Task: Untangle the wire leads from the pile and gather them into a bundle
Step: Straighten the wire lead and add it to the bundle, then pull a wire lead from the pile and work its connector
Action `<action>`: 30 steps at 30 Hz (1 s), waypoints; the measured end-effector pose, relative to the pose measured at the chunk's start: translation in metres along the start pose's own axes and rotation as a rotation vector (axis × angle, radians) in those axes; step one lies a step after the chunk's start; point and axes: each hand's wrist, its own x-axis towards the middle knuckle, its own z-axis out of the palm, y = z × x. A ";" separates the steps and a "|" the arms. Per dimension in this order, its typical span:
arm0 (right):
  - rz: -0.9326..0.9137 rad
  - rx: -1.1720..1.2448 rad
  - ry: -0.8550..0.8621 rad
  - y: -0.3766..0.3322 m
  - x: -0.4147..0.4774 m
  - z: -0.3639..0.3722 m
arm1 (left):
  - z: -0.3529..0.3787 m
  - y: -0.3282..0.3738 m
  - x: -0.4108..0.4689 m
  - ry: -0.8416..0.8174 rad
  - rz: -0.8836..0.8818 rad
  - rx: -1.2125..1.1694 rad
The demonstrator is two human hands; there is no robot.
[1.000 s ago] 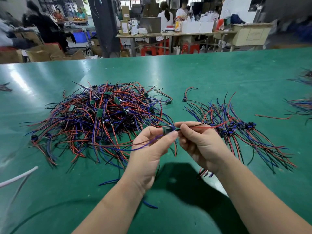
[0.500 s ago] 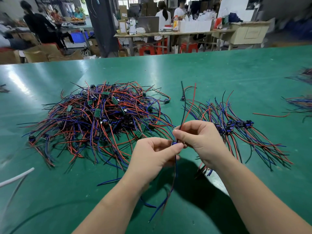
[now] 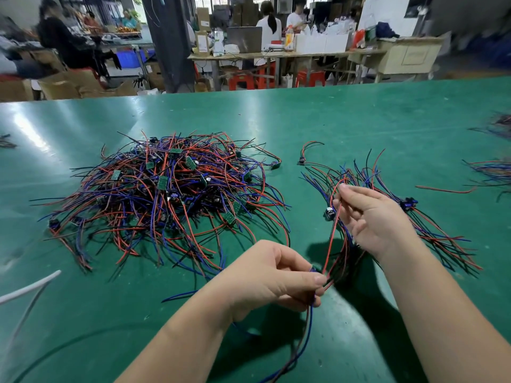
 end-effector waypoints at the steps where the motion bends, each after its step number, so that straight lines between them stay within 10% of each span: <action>1: -0.001 -0.004 0.011 0.000 0.002 -0.001 | -0.001 -0.001 0.001 0.021 -0.007 0.010; 11: -0.115 -0.045 0.035 0.007 0.007 0.004 | -0.003 0.004 0.009 0.437 0.169 -0.194; 17: -0.429 -0.654 -0.628 0.028 -0.025 0.020 | -0.007 0.002 0.013 0.519 0.200 -0.213; 24: -0.567 -0.835 -0.492 0.040 -0.016 0.019 | -0.005 0.003 0.015 0.521 0.138 -0.247; 30: -0.854 -1.157 -0.054 0.026 0.024 0.008 | -0.006 0.006 0.015 0.578 0.145 -0.239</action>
